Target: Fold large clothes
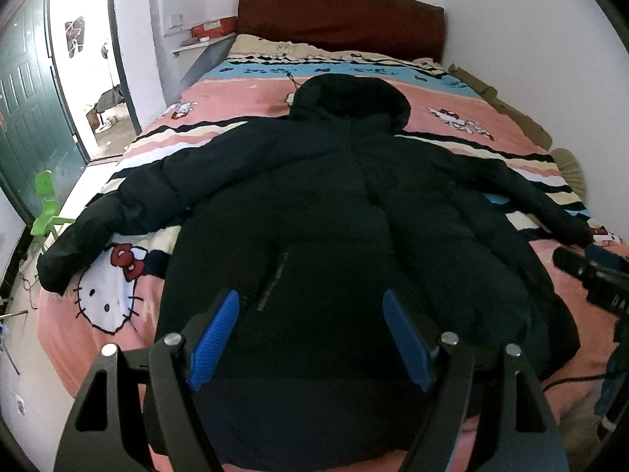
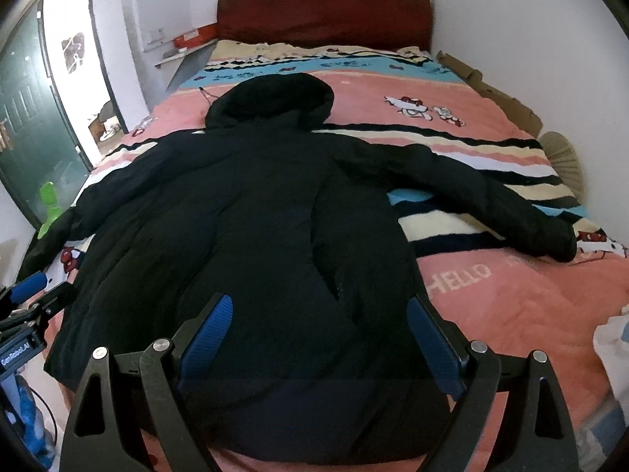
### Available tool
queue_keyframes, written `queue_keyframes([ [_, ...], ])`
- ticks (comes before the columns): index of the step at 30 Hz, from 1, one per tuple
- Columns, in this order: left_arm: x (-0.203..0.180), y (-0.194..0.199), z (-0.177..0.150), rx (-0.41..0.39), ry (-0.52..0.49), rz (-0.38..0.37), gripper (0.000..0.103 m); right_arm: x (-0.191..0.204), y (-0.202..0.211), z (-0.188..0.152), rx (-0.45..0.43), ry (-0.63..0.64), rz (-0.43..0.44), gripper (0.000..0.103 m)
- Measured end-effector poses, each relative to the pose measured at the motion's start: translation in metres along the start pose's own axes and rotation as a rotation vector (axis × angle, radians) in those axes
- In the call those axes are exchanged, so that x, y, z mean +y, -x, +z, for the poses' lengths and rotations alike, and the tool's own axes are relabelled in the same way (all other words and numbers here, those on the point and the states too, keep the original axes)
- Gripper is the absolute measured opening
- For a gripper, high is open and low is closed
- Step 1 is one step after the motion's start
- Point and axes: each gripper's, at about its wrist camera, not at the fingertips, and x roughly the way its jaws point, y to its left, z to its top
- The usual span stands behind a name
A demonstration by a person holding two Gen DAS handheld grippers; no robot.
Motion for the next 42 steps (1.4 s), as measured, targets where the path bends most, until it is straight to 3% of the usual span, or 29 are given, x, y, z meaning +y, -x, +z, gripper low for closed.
queue_keyframes([
  [6, 0.028, -0.006, 0.005, 0.002, 0.030, 0.016, 0.075, 0.004, -0.004, 0.021, -0.014, 0.002, -0.013, 0.090],
  [13, 0.082, -0.014, 0.011, 0.007, 0.098, 0.080, 0.075, 0.023, -0.017, 0.045, -0.018, 0.012, 0.001, 0.090],
  [17, 0.119, -0.026, 0.010, 0.026, 0.170, 0.072, 0.075, 0.040, -0.029, 0.054, -0.002, 0.025, 0.013, 0.090],
  [19, 0.144, -0.033, 0.008, 0.035, 0.238, 0.039, 0.075, 0.047, -0.031, 0.057, 0.003, 0.031, 0.021, 0.090],
  [23, 0.222, -0.059, -0.004, 0.049, 0.512, -0.114, 0.075, 0.058, -0.039, 0.061, 0.019, 0.043, 0.018, 0.090],
  [26, 0.270, -0.075, -0.017, 0.027, 0.688, -0.166, 0.075, 0.063, -0.044, 0.062, 0.035, 0.042, 0.020, 0.090],
  [37, 0.410, -0.125, -0.054, -0.130, 1.247, -0.199, 0.075, 0.064, -0.052, 0.069, 0.043, 0.033, -0.003, 0.090],
  [39, 0.422, -0.132, -0.055, -0.130, 1.328, -0.202, 0.071, 0.060, -0.052, 0.069, 0.041, 0.025, 0.000, 0.090],
  [42, 0.430, -0.137, -0.046, -0.111, 1.354, -0.166, 0.023, 0.053, -0.051, 0.068, 0.038, 0.012, 0.007, 0.090],
])
